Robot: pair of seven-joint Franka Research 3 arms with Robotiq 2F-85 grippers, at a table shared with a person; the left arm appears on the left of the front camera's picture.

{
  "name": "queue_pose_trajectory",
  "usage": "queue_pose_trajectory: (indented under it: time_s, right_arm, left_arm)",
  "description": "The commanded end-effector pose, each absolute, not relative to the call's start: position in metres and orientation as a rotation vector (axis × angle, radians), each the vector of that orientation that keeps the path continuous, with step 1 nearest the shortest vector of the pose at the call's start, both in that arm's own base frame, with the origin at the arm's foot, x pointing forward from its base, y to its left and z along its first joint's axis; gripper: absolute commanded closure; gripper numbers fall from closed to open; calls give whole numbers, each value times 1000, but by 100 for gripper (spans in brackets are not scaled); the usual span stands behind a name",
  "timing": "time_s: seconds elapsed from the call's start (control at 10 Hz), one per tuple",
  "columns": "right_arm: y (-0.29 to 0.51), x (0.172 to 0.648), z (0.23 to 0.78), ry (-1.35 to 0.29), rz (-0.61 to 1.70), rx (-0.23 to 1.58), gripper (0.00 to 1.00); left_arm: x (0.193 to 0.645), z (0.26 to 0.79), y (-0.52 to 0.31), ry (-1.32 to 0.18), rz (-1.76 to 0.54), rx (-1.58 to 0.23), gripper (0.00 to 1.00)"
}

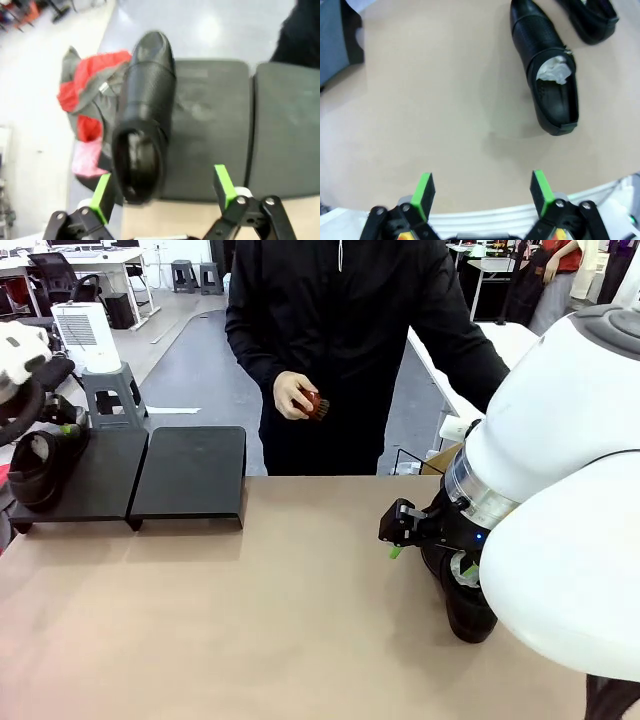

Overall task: Organize the shoes by placing them on the stand.
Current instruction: Pick up one Shoe and place it in the middle of the table.

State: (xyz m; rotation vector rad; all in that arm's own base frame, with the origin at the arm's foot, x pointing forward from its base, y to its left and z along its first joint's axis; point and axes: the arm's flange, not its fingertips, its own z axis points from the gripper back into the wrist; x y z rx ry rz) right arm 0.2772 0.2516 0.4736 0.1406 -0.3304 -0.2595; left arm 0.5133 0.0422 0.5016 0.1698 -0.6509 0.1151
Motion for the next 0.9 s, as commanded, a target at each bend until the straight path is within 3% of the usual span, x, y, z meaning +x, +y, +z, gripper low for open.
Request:
queue_pose_trajectory:
  time_s: [0.0, 0.1, 0.2, 0.4, 0.6, 0.8]
  right_arm:
    - [252, 281, 474, -333, -252, 158, 0]
    - [252, 281, 474, -333, -252, 158, 0]
    - [252, 281, 474, -333, -252, 158, 0]
    - [252, 281, 474, -333, -252, 158, 0]
    - [252, 281, 474, -333, -252, 158, 0]
    - [252, 281, 474, -333, -252, 158, 0]
  left_arm:
    - [458, 520, 25, -549, 136, 43, 0]
    - [443, 524, 21, -527, 56, 4, 0]
    - [486, 512, 24, -605, 129, 106, 0]
    - [486, 512, 24, -605, 129, 106, 0]
    - [438, 508, -21, -535, 60, -24, 0]
    - [387, 511, -72, -331, 104, -176, 0]
